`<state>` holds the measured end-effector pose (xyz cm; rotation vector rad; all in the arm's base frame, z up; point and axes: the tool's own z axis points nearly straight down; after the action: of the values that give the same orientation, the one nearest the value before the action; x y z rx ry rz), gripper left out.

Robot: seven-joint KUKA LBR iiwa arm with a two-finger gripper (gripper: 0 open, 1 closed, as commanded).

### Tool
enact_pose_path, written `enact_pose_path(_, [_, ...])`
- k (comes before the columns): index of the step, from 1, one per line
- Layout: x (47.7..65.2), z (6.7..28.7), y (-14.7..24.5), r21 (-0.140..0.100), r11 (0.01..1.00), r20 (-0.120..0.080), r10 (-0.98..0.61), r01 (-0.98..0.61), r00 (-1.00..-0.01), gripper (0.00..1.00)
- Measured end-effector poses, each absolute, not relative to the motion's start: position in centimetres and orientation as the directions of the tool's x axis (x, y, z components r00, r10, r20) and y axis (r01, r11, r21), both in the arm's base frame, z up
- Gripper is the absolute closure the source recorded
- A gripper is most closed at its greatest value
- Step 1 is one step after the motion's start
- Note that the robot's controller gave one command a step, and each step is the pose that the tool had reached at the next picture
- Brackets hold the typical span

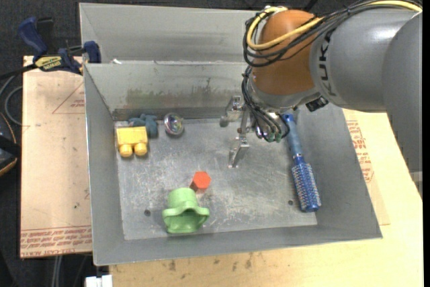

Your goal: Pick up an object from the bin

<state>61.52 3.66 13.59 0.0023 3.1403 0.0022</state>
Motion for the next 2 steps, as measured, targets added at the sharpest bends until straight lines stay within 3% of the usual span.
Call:
enact_pose_path(1, [56.5, 13.7, 12.1, 0.004, 1.000, 0.003, -0.031, -0.031, -1.000, 0.00])
enact_pose_path(2, [53.0, 8.0, 7.3, 0.002, 0.973, -0.009, -0.231, -0.231, -0.973, 0.00])
